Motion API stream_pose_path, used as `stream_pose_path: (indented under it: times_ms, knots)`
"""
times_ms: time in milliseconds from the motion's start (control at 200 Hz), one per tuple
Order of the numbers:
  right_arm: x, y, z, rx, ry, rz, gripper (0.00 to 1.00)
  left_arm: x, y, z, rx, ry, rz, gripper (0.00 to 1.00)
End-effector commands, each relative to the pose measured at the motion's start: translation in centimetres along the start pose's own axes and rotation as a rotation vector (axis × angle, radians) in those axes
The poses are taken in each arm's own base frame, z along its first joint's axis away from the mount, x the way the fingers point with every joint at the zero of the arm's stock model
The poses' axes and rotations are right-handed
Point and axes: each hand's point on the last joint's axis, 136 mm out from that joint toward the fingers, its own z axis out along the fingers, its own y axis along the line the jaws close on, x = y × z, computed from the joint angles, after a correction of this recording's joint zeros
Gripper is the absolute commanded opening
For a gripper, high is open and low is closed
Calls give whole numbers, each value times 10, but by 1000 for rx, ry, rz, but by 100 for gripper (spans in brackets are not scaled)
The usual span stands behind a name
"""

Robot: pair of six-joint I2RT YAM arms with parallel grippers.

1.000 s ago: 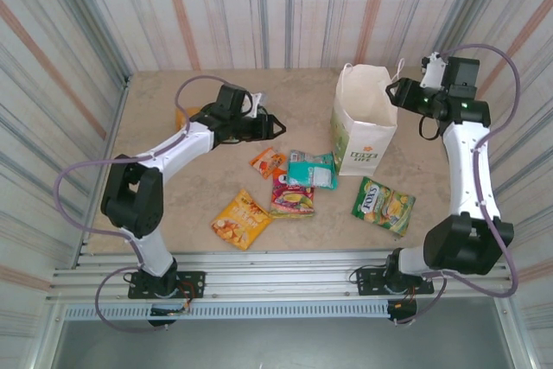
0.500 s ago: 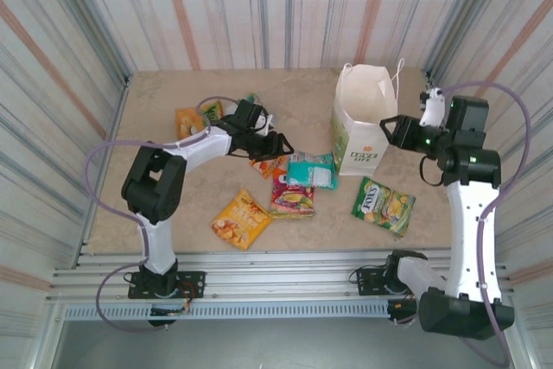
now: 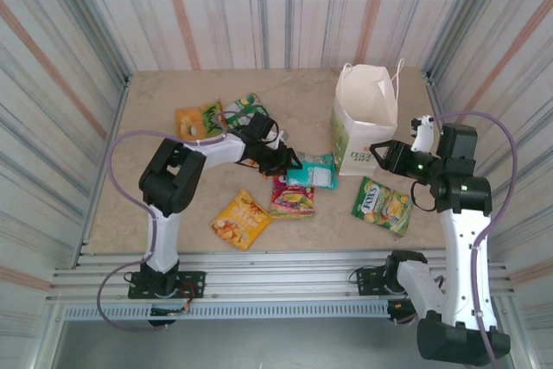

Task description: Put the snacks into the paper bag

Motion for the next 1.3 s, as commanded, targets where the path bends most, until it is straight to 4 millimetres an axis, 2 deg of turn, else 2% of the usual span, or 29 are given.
stream_pose_path:
  times_ms: [0,195,361,406,446,717,877,1007,1117,1193,1228,1293]
  knots:
    - [5,10,-1,-51,8,11,61,3,-3,9,26,25,-8,62]
    - [10,13,-6,-57,-8,-9,60,-3,-18,5,79,6,25,35]
    - [8,20,-10,-80,-33,-45,59,-9,-38,-15,97,-45,126,19]
    - [8,23,-11,-88,-35,-69,59,-10,-45,-22,106,-57,159,11]
    - [8,26,-11,-89,-38,-93,59,-10,-49,-27,107,-61,184,8]
    - [6,50,-7,-134,-16,-291,57,-5,-87,-75,139,-124,449,2]
    - [8,65,6,-161,34,-419,58,6,-113,-110,163,-162,663,1]
    - [9,79,17,-202,71,-512,59,22,-134,-139,185,-183,865,1]
    - [9,90,27,-237,88,-598,62,36,-149,-162,203,-223,1027,1]
    - [9,95,31,-248,90,-660,69,49,-161,-176,250,-252,1148,1]
    - [9,94,40,-246,120,-671,72,56,-167,-181,276,-264,1207,1]
    - [9,98,45,-267,145,-704,75,59,-173,-190,282,-295,1264,1]
